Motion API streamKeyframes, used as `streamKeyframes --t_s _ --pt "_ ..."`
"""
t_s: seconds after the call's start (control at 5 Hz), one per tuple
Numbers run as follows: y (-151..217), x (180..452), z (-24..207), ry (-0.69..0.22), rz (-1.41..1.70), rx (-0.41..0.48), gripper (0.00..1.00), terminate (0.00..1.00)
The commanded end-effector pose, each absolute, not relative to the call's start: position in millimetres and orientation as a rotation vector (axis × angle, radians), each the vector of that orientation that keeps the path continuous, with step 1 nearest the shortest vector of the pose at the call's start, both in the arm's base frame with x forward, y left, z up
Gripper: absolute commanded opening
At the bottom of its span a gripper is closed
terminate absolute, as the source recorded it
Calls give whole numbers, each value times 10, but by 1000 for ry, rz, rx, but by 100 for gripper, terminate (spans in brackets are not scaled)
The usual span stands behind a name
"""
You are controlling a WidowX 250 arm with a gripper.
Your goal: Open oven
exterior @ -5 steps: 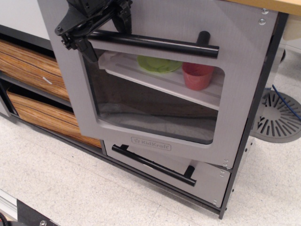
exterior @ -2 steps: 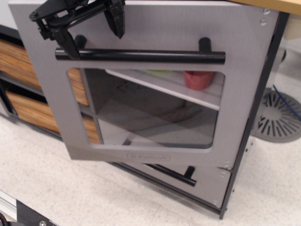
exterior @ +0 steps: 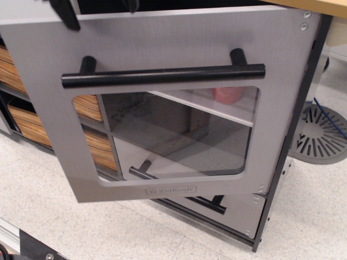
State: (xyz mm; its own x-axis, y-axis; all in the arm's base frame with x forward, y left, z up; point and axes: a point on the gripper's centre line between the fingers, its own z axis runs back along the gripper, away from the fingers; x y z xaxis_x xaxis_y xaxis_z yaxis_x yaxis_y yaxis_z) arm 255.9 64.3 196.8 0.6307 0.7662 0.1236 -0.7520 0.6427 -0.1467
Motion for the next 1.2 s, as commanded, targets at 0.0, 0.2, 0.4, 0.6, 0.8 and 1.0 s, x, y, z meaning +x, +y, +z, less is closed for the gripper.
streamKeyframes --t_s 0.0,0.2,0.4,0.6,0.8,1.0 --pt "850 2856 2201 -213 854 -66 100 0" --pt "794 2816 1730 -225 806 44 100 0" --pt "676 2727 1421 -210 797 68 100 0" --pt "467 2630 1361 -194 802 61 100 0" --pt "258 2527 1418 -177 818 19 100 0" --pt "111 2466 1460 -157 805 -4 100 0"
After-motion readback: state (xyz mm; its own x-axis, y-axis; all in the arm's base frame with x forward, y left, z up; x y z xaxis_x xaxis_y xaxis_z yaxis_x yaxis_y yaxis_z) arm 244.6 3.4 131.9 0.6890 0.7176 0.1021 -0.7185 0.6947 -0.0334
